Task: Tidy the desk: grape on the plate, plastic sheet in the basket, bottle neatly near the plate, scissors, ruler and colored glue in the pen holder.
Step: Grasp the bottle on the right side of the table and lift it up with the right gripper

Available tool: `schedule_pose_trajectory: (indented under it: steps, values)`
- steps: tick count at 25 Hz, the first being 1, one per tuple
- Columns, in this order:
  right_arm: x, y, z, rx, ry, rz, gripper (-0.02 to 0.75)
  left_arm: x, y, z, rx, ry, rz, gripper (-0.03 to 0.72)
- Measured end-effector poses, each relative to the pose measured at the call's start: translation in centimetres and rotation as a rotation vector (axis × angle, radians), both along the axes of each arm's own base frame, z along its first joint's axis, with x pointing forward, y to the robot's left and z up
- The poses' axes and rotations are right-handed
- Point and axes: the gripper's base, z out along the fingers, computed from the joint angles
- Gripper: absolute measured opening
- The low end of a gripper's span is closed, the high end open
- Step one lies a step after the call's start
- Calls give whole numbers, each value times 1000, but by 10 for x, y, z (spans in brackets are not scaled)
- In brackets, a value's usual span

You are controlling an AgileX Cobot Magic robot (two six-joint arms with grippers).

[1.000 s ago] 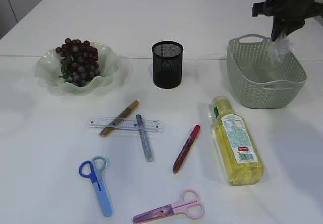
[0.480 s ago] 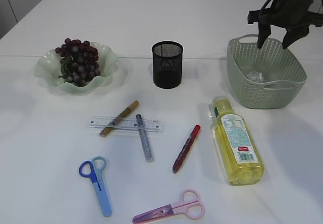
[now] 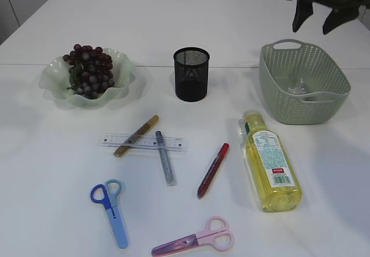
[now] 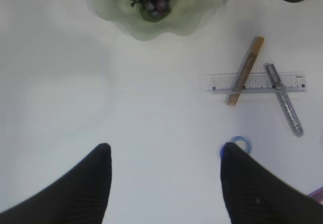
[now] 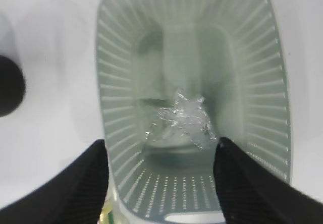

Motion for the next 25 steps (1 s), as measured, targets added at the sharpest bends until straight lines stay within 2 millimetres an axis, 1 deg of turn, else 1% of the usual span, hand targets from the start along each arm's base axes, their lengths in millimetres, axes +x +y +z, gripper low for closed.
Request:
schedule_pose_trajectory:
  steps: [2,5,9,13,16,19,22,25]
  values:
    - [-11,2,19,29,-31,11,515,0,0,0,0,0,0,489]
    - [-36,6,44,69,-58,21,515,0,0,0,0,0,0,489]
    - [-73,11,55,99,-30,38,517,0,0,0,0,0,0,489]
    - [-113,23,63,103,-9,73,517,0,0,0,0,0,0,489]
    - [-139,37,63,125,16,117,517,0,0,0,-2,0,0,489]
    - [-160,58,54,135,61,171,523,0,-1,0,-16,2,-3,489]
    - [-167,74,40,133,118,204,569,0,-3,0,-33,4,-6,489]
    - [-162,80,25,109,166,195,612,0,-3,0,-37,5,-7,489]
